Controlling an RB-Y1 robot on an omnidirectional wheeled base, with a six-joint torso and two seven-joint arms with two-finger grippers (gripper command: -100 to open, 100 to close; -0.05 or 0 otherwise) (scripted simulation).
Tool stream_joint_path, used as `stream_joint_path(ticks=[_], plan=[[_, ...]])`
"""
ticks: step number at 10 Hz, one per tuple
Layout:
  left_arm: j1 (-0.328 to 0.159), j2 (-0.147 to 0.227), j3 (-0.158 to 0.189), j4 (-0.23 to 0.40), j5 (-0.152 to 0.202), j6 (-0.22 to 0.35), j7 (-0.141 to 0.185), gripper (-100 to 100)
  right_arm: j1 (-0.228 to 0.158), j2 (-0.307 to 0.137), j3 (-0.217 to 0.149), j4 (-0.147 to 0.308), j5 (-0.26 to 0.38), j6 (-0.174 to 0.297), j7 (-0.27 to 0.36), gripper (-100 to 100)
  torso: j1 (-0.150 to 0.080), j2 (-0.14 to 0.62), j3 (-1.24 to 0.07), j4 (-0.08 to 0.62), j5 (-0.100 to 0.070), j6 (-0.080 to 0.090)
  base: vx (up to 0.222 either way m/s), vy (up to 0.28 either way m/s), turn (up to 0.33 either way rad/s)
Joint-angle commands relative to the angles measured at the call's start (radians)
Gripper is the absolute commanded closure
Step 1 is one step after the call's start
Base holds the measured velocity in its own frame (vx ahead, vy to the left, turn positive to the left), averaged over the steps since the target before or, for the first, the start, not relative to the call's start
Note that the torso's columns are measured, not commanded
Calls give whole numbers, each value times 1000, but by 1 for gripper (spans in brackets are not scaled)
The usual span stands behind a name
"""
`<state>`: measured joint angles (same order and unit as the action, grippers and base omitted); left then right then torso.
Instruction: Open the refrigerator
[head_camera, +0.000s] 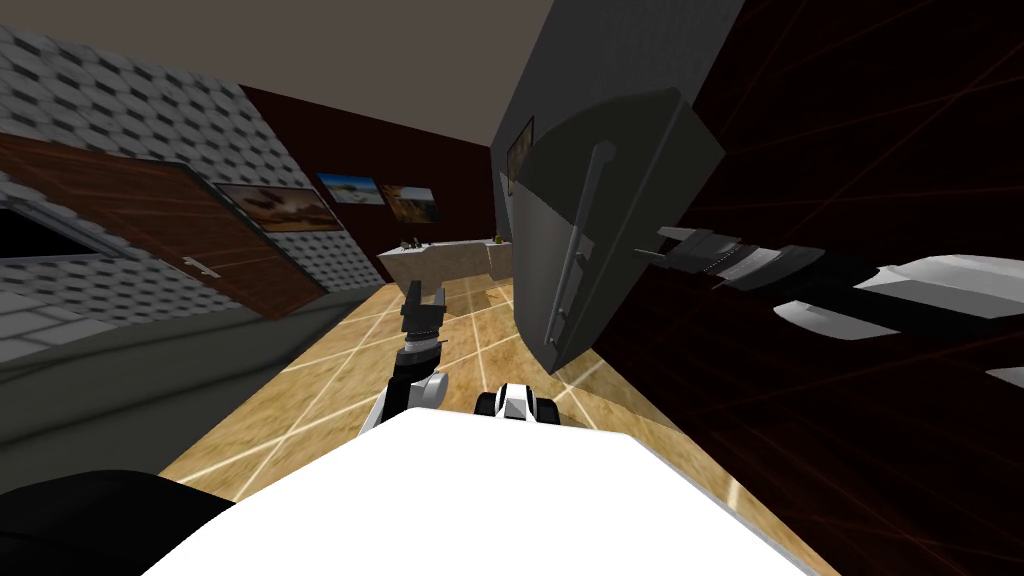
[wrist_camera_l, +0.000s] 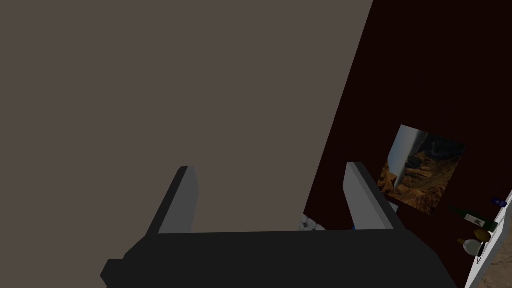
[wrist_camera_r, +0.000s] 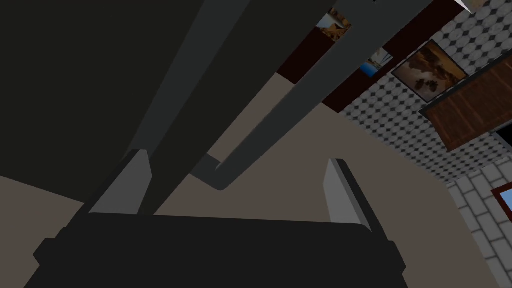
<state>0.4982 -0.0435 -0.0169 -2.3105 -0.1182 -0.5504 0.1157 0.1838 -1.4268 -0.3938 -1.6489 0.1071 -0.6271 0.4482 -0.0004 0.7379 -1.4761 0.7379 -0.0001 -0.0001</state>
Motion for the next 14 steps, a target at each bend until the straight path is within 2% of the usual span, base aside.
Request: stream_joint_path(ticks=[1, 2, 3, 4, 5, 6, 7, 8, 9, 10, 11, 13, 14], plan=[[0, 0, 0, 0, 0, 0, 0, 0, 0, -81, -26, 33, 13, -11, 25, -100, 0, 0, 0, 0, 0, 0, 31, 23, 16], [0, 0, 0, 0, 0, 0, 0, 0, -6, -108, -41, 67, 24, -22, 47, -100, 0, 1, 1, 0, 0, 0, 40, 27, 27], [0, 0, 0, 0, 0, 0, 0, 0, -6, -138, -41, 67, 24, -22, 47, -100, 1, 0, 0, 0, 0, 0, 35, 21, 14], [0, 0, 0, 0, 0, 0, 0, 0, -11, -167, -57, 101, 36, -32, 67, -100, 0, 0, 0, 0, 0, 0, 39, 21, 47], [0, 0, 0, 0, 0, 0, 0, 0, -11, -193, -57, 101, 36, -32, 67, -100, 0, 0, 0, 0, 0, 0, 31, 20, 20], [0, 0, 0, 0, 0, 0, 0, 0, -16, -226, -71, 133, 48, -42, 87, -100, 0, 0, 0, 0, 0, 0, 35, 23, 40], [0, 0, 0, 0, 0, 0, 0, 0, -16, -256, -71, 133, 48, -42, 87, -100, 1, 0, 0, 0, 0, 0, 31, 15, 21], [0, 0, 0, 0, 0, 0, 0, 0, -20, -289, -86, 164, 59, -52, 105, -100, 0, 0, 0, 0, 0, 0, 35, 18, 53], [0, 0, 0, 0, 0, 0, 0, 0, -20, -309, -86, 164, 59, -52, 105, -100, 0, 0, 0, 0, 0, 0, 32, 14, 22], [0, 0, 0, 0, 0, 0, 0, 0, -24, -339, -99, 194, 71, -62, 123, -100, 0, 0, 0, 0, 0, 0, 31, 12, 39], [0, 0, 0, 0, 0, 0, 0, 0, -24, -360, -99, 194, 71, -62, 123, -100, 0, 0, 0, 0, 0, 0, 27, 10, 26], [0, 0, 0, 0, 0, 0, 0, 0, -31, -432, -125, 250, 94, -79, 156, -100, 1, 0, 0, 0, 0, 0, 38, 19, 45], [0, 0, 0, 0, 0, 0, 0, 0, -31, -454, -125, 250, 94, -79, 156, -100, 2, -2, -2, 0, 2, -2, 24, 13, 14]])
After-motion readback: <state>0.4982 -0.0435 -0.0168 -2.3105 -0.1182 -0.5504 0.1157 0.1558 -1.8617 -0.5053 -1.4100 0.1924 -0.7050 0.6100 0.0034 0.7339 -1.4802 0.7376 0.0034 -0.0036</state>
